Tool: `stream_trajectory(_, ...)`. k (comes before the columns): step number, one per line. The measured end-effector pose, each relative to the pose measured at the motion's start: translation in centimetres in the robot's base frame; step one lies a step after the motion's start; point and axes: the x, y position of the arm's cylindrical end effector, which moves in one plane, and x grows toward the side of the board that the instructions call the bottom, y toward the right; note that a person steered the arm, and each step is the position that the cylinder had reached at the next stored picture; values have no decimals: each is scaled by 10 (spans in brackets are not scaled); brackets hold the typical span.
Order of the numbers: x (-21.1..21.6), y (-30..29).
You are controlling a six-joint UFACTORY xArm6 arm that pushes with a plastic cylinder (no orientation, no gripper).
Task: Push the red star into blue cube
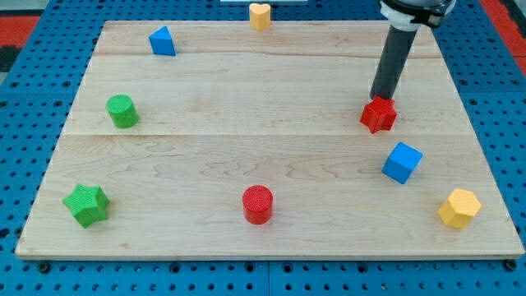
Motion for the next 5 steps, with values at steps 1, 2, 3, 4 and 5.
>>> stream_trajectory(1, 1, 0)
stream_trajectory(2, 25, -5)
stream_trajectory(3, 89, -12)
stream_trajectory(4, 77, -6)
stream_trajectory(5, 51, -40)
